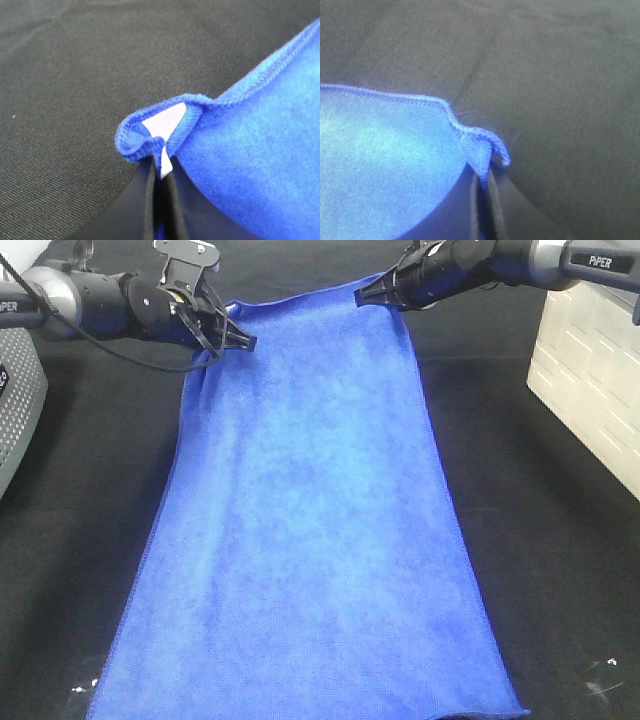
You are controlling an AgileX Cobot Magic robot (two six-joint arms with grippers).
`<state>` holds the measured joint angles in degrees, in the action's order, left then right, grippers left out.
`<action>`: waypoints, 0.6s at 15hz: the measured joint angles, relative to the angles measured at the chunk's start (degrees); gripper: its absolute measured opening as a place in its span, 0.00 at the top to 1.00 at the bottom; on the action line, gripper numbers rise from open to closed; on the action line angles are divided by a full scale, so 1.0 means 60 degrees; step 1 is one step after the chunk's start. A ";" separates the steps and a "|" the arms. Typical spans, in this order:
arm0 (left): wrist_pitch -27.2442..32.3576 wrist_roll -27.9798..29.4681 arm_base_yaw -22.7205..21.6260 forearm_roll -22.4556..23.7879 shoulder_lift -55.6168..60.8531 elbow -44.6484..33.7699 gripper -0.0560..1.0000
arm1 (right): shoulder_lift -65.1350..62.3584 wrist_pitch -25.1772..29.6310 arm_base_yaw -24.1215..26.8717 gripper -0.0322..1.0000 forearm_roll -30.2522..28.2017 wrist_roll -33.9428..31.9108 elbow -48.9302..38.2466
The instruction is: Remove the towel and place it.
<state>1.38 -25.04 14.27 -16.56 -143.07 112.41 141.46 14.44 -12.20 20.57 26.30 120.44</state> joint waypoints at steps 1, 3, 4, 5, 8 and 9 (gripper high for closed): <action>-0.0229 -0.0010 0.0000 0.0000 -0.0076 0.0000 0.93 | 0.0067 -0.0105 0.0000 0.96 0.0000 0.0019 0.0000; -0.0468 -0.0010 0.0000 0.0057 -0.0181 0.0000 0.93 | 0.0344 -0.0258 0.0000 0.96 0.0000 0.0029 0.0000; -0.0573 -0.0010 0.0000 0.0095 -0.0201 0.0000 0.93 | 0.0458 -0.0306 0.0000 0.96 0.0000 0.0048 0.0000; -0.0726 -0.0010 0.0010 0.0105 -0.0229 0.0000 0.93 | 0.0563 -0.0420 0.0000 0.96 0.0000 0.0057 0.0000; -0.1098 -0.0010 0.0086 0.0181 -0.0430 0.0000 0.93 | 0.0754 -0.0745 0.0000 0.96 0.0000 0.0153 0.0000; -0.1251 -0.0010 0.0115 0.0191 -0.0592 0.0000 0.93 | 0.0802 -0.0821 0.0000 0.96 0.0000 0.0229 0.0000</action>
<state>-6.13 -25.10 14.95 -15.41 -146.62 112.41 146.28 9.51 -12.20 20.57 27.67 120.44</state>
